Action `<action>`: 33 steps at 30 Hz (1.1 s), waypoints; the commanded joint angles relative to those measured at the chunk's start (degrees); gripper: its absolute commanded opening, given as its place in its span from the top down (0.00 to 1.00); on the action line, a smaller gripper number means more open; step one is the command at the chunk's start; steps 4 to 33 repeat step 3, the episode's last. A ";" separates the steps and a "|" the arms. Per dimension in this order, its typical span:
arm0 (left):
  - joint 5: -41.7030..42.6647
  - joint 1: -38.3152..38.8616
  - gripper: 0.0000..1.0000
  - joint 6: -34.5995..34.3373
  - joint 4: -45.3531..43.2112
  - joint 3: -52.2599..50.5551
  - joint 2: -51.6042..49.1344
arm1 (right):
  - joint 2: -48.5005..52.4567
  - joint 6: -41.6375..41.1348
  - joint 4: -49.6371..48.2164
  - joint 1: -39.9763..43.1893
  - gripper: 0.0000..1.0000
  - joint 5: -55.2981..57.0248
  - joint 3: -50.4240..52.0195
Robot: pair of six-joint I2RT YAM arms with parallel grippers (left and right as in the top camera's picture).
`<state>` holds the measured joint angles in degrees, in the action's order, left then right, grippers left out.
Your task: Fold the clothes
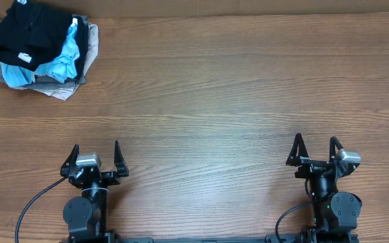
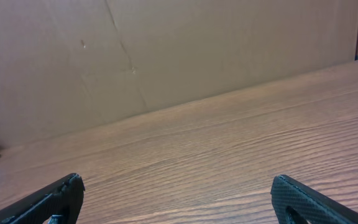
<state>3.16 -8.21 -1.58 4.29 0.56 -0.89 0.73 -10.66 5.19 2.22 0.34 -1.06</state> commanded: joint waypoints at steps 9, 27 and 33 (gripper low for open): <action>-0.66 0.52 0.00 -0.76 -0.02 -0.28 0.63 | -0.57 0.04 -0.42 0.04 0.00 0.02 0.61; -0.66 0.52 0.00 -0.76 -0.02 -0.28 0.63 | -0.57 0.04 -0.42 0.04 0.00 0.02 0.61; -0.66 0.52 0.00 -0.76 -0.02 -0.28 0.63 | -0.57 0.04 -0.42 0.04 0.00 0.02 0.61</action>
